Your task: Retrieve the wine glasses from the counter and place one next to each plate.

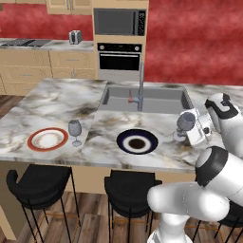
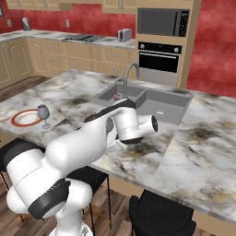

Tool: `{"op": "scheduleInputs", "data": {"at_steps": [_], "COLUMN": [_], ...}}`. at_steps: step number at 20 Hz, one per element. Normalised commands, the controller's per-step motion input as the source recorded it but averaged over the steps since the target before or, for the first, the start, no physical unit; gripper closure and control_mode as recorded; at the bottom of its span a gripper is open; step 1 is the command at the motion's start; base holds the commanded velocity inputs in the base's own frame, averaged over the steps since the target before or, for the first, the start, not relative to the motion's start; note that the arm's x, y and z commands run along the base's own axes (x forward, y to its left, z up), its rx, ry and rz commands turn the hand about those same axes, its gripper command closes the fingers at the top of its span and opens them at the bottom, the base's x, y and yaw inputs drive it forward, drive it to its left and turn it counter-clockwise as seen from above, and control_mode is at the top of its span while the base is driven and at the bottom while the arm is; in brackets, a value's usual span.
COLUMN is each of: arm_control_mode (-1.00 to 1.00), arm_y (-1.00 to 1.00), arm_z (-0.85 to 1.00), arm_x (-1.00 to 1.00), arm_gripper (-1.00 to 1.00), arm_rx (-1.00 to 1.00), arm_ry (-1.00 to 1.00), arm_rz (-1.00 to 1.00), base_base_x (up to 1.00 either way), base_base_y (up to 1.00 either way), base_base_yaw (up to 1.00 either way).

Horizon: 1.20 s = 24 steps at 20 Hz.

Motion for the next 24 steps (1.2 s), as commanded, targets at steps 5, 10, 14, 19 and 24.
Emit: {"op": "scheduleInputs", "data": {"at_steps": [5,10,14,19,24], "arm_control_mode": [-1.00,-1.00,-1.00,-1.00,-1.00], "arm_y": [-0.18,-0.12,-0.06,0.00,0.00], "arm_z": [-0.26,-0.20,-0.18,-0.23,-0.21], "arm_x": [0.15,0.16,0.13,0.20,0.12], "arm_gripper": [1.00,1.00,1.00,1.00,1.00], "arm_rx": [0.00,0.00,0.00,0.00,0.00], "arm_ry": [0.00,0.00,0.00,0.00,0.00], "arm_rz": [0.02,0.01,0.01,0.00,0.00], "base_base_x": [0.00,0.00,0.00,0.00,0.00], "base_base_y": [0.00,0.00,0.00,0.00,0.00], "base_base_yaw": [0.00,0.00,0.00,0.00,0.00]}}
